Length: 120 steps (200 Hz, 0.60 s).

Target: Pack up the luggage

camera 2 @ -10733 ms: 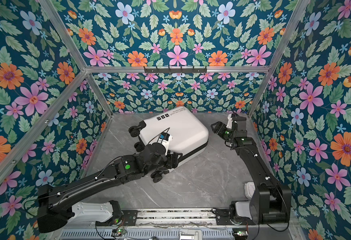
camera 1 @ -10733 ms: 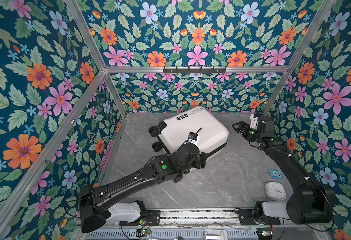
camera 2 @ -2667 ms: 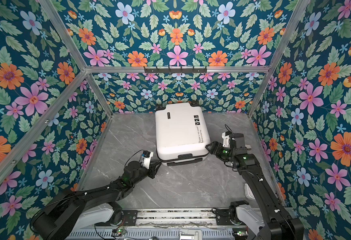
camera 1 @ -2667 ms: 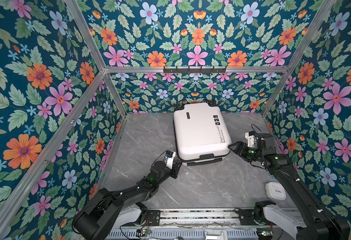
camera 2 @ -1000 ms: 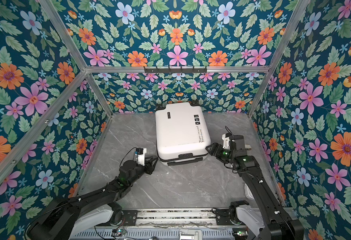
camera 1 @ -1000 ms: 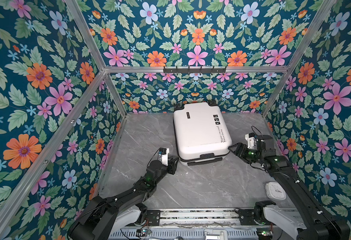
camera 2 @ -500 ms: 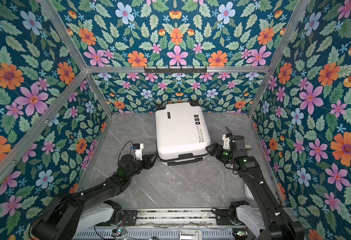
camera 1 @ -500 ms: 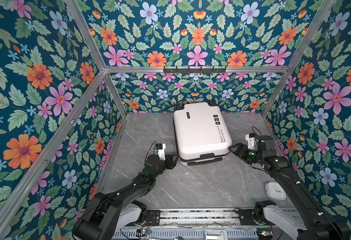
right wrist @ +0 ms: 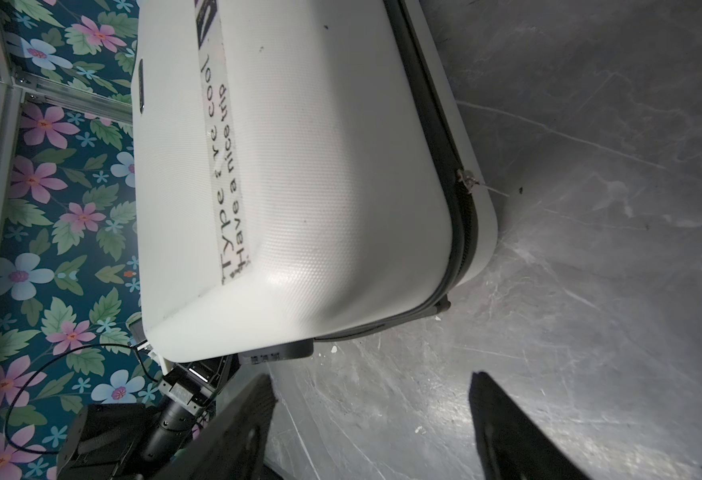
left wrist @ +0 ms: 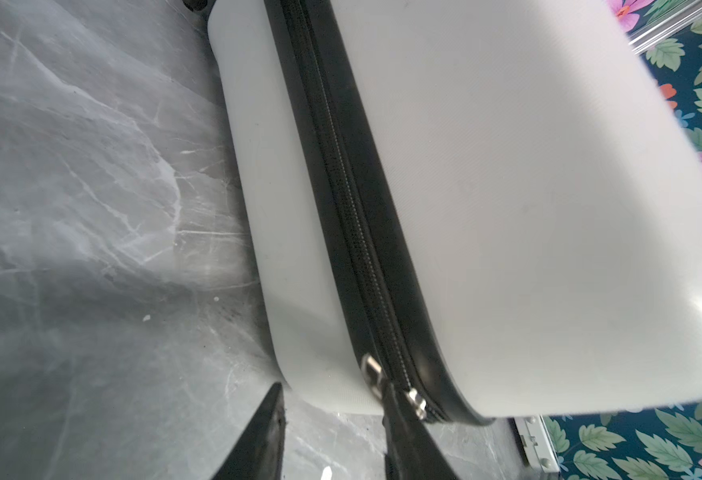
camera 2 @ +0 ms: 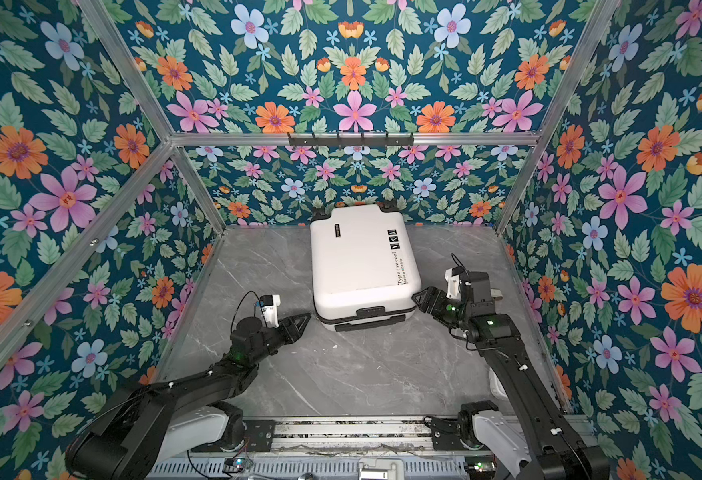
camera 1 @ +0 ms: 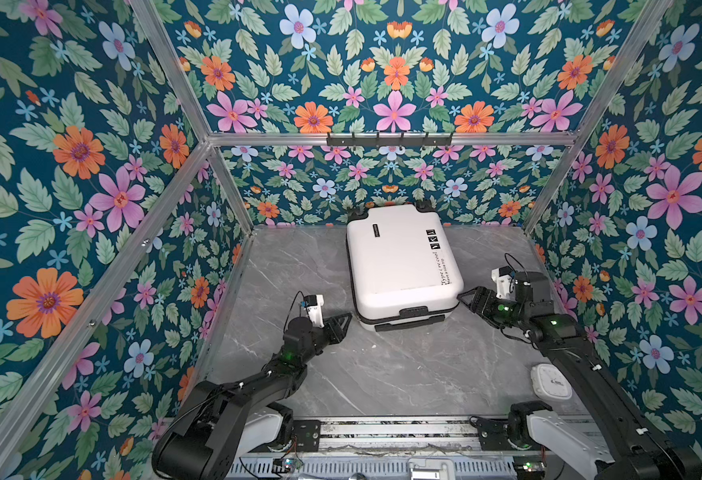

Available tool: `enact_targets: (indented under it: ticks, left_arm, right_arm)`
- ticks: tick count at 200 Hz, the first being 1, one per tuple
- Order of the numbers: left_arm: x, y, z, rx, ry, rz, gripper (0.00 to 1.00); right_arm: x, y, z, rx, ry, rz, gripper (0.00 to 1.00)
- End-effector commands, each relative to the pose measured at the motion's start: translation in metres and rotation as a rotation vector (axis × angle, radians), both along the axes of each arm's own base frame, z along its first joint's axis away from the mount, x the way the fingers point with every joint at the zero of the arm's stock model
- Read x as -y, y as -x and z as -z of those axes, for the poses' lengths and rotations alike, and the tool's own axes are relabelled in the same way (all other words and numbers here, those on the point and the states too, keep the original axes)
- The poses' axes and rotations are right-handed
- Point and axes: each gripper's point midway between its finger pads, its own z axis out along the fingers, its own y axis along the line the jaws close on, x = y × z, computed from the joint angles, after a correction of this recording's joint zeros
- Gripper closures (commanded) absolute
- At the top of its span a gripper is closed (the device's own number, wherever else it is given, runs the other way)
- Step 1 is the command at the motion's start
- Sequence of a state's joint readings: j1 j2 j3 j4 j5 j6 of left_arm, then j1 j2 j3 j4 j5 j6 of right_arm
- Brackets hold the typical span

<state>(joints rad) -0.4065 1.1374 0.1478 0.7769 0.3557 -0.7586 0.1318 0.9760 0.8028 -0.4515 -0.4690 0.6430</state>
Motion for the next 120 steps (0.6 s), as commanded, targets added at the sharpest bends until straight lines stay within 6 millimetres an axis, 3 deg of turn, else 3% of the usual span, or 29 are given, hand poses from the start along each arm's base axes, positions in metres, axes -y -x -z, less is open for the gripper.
enact_targets:
  ticks: [1, 45, 88, 120]
  left_arm:
    - [-0.006, 0.008, 0.010, -0.045, -0.010, -0.020, 0.63]
    - [-0.013, 0.013, 0.005, -0.031, -0.031, -0.034, 0.62]
    - [0.000, -0.002, -0.036, -0.002, 0.070, -0.012, 0.60]
    - [0.014, -0.014, -0.042, -0.101, 0.174, 0.007, 0.74]
  right_arm:
    - [-0.001, -0.004, -0.001, 0.021, 0.002, -0.007, 0.25]
    - [-0.003, -0.008, 0.001, 0.013, -0.015, -0.008, 0.25]
    - [-0.002, -0.006, 0.000, 0.013, -0.007, -0.008, 0.25]
    - [-0.002, -0.004, -0.002, 0.019, -0.005, -0.006, 0.25]
